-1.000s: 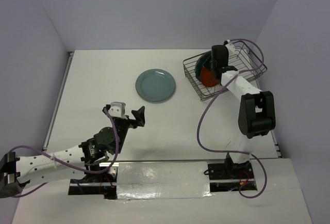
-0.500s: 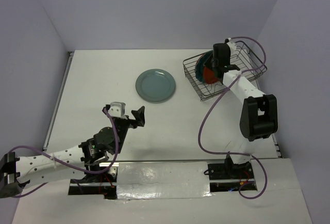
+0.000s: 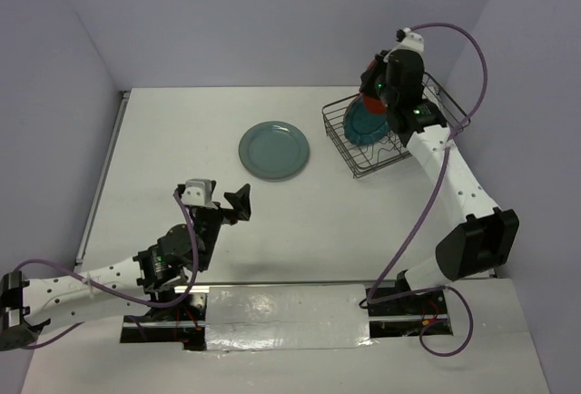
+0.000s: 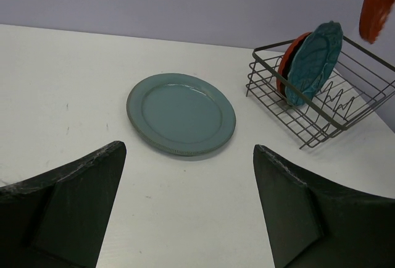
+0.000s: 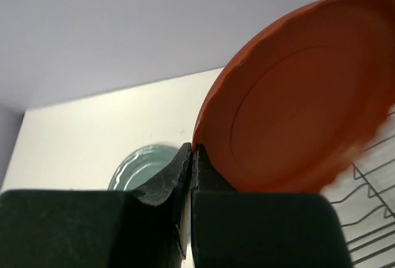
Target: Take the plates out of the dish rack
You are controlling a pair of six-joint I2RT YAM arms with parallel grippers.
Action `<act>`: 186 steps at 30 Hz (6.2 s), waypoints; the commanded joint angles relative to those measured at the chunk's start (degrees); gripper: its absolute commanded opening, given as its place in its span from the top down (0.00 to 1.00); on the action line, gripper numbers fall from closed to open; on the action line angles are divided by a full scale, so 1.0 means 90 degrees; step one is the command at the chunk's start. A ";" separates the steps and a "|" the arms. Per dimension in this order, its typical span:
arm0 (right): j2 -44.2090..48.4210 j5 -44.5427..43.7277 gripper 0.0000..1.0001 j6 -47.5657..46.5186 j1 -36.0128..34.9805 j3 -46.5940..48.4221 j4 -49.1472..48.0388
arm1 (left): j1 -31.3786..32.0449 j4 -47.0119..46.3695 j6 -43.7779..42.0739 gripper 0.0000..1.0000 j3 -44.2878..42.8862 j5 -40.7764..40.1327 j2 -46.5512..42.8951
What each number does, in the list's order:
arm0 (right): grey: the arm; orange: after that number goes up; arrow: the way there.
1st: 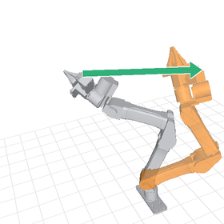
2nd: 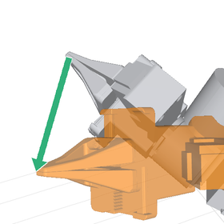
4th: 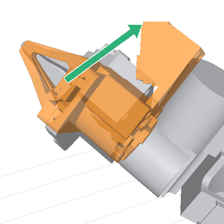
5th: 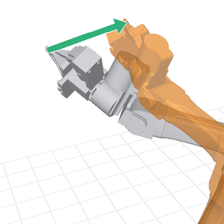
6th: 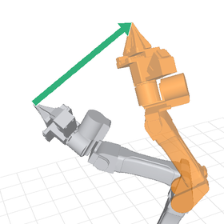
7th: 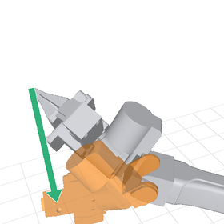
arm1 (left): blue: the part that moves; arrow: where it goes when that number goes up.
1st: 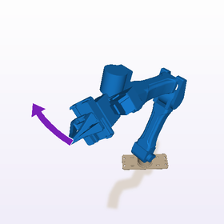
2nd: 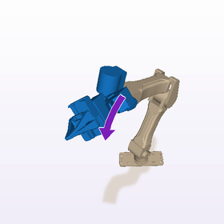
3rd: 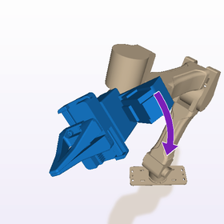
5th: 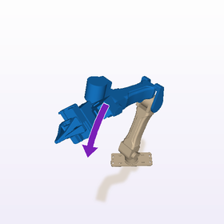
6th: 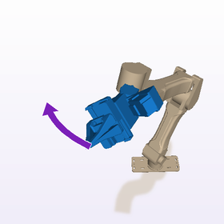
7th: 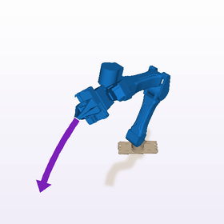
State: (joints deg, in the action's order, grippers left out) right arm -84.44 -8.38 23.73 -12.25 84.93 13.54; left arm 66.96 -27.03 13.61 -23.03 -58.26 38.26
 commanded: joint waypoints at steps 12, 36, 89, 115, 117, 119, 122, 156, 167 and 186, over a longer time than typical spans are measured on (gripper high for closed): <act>-0.1213 -0.1657 1.00 -0.1213 -0.3599 0.2088 0.3465 | 0.0031 0.0249 0.0480 0.05 -0.0069 -0.0616 -0.1154; -0.1701 -0.1911 1.00 0.0206 -0.5904 -0.1761 0.2607 | 0.0041 0.0269 0.0451 0.03 -0.0059 -0.1193 -0.1077; -0.2969 -0.3121 0.53 0.1260 -0.1501 0.4410 0.4227 | 0.0041 0.0093 0.0139 0.02 -0.0254 -0.0568 -0.0199; -0.3888 -0.2633 0.58 0.1270 -0.0123 0.3288 0.2714 | 0.0031 0.0073 0.0109 0.02 -0.0293 -0.0616 -0.0004; -0.3986 -0.2623 0.59 0.1309 -0.0113 0.3405 0.2831 | 0.0031 0.0093 0.0119 0.02 -0.0312 -0.0626 0.0007; -0.4016 -0.2565 0.60 0.1309 -0.0094 0.3445 0.2851 | 0.0031 0.0112 0.0129 0.03 -0.0322 -0.0626 0.0036; -0.3977 -0.2545 0.66 0.1299 -0.0094 0.3435 0.2793 | 0.0031 0.0122 0.0139 0.03 -0.0322 -0.0626 -0.0013; -0.3469 -0.2057 1.00 0.1319 -0.0074 0.4021 0.3173 | 0.0031 0.0103 0.0158 0.02 -0.0244 -0.0743 -0.0150; -0.3342 -0.2057 1.00 0.1260 -0.0094 0.4548 0.3466 | 0.0031 0.0132 0.0168 0.02 -0.0254 -0.0724 -0.0150; -0.3264 -0.2047 1.00 0.1133 -0.0074 0.5124 0.3593 | 0.0031 0.0239 0.0207 0.02 -0.0313 -0.0637 -0.0120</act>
State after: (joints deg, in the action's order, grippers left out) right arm -121.19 -24.80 36.12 -12.84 125.21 49.60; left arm 67.00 -23.55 15.20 -23.64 -64.23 37.76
